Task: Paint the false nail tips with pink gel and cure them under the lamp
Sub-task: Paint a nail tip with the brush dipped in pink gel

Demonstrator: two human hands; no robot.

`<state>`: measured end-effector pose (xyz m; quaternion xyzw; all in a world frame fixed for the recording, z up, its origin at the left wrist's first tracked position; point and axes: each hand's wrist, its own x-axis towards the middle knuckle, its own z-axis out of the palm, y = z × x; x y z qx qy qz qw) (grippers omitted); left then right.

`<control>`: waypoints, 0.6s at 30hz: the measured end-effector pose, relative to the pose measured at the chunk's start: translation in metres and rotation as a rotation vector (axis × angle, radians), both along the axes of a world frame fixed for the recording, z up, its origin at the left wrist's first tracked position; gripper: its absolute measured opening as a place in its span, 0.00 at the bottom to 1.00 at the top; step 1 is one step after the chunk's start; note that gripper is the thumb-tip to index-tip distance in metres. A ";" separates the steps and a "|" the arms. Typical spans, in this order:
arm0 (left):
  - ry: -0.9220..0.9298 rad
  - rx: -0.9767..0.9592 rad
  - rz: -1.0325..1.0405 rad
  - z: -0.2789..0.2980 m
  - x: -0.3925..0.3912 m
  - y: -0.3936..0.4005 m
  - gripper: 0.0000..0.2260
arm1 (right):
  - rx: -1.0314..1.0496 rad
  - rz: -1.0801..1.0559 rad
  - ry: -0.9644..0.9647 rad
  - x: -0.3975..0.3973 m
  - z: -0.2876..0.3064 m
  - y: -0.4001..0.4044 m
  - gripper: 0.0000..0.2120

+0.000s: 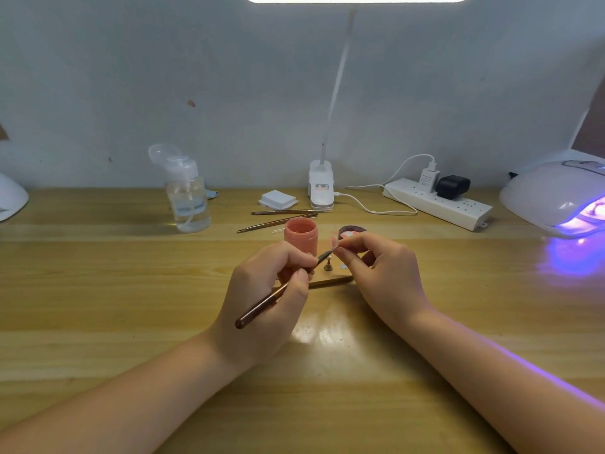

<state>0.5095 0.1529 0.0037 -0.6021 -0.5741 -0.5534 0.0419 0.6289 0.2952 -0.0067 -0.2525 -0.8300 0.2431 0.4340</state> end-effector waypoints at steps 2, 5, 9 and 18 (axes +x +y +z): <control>-0.010 0.011 0.021 0.001 0.001 0.001 0.11 | -0.010 -0.002 0.015 0.000 0.000 0.000 0.05; 0.018 -0.014 0.042 0.001 0.001 0.002 0.09 | -0.014 -0.001 0.025 0.000 0.000 -0.001 0.06; 0.003 -0.004 0.014 0.001 -0.002 0.000 0.10 | -0.042 -0.004 0.037 -0.001 -0.001 0.000 0.06; 0.093 0.004 -0.011 0.002 -0.004 0.002 0.07 | -0.066 -0.002 0.061 0.000 -0.001 0.001 0.06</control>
